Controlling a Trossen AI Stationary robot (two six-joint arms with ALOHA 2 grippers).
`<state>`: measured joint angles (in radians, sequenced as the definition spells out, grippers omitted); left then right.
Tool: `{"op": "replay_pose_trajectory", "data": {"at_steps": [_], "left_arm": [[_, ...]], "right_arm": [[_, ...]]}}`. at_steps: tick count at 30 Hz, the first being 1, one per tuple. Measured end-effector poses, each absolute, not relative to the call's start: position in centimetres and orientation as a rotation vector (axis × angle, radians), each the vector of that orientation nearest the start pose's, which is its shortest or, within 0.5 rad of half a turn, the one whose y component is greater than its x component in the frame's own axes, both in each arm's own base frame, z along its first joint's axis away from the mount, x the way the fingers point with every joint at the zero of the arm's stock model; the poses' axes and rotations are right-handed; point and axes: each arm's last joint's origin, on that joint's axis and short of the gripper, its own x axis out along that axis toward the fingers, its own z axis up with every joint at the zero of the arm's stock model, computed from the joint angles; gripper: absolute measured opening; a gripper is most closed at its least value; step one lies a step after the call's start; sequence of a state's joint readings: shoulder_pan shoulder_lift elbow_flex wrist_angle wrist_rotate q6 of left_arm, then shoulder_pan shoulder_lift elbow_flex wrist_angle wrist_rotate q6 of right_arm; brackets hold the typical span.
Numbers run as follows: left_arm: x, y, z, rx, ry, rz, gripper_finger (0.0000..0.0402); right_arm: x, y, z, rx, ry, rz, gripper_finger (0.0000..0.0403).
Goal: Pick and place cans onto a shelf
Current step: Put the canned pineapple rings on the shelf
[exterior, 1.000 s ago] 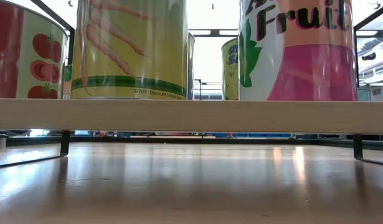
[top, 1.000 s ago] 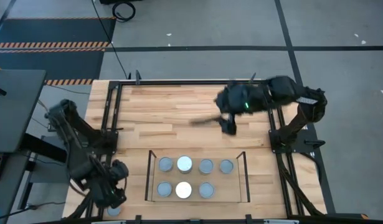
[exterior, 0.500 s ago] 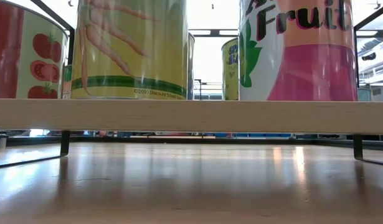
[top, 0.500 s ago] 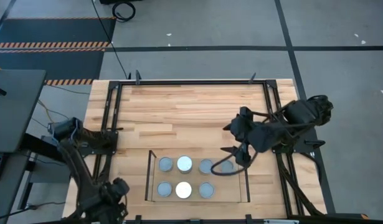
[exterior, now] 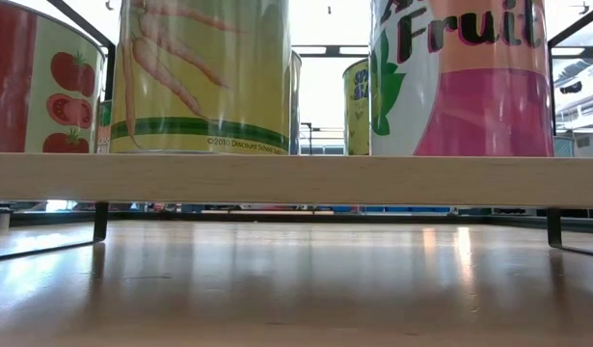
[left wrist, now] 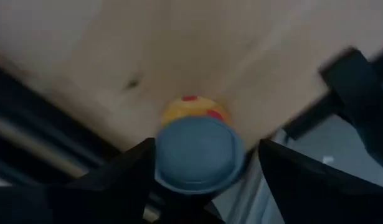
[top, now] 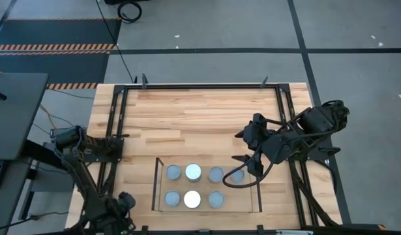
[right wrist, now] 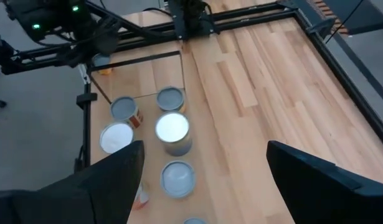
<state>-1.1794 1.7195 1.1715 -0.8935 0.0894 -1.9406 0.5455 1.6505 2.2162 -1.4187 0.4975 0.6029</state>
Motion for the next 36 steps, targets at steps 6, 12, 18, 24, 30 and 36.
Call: {"op": "replay_pose_trajectory", "data": {"at_steps": [6,12,18,24,30,36], "left_arm": [[12.4,-28.6,19.2,-0.675,1.684,0.451,0.0348],[13.6,-28.1,19.3,-0.586,1.73,0.309,0.0366],[15.1,-27.7,18.2,-0.541,1.795,0.253,0.0366],[15.7,-28.1,17.0,-0.517,1.865,0.192,0.0367],[15.4,-28.8,15.6,-0.48,1.907,0.179,0.0366],[15.4,-29.2,14.9,-0.48,1.935,0.164,0.0365]], "right_arm": [[24.2,13.2,47.7,0.149,0.732,-0.172,0.0345],[24.4,13.0,47.7,0.147,0.731,-0.188,0.0345],[24.3,13.0,47.7,0.146,0.731,-0.187,0.0345],[24.2,12.9,47.6,0.136,0.744,-0.191,0.0345],[24.2,12.9,47.6,0.126,0.753,-0.192,0.0345],[24.2,12.9,47.6,0.122,0.754,-0.191,0.0345]]}}
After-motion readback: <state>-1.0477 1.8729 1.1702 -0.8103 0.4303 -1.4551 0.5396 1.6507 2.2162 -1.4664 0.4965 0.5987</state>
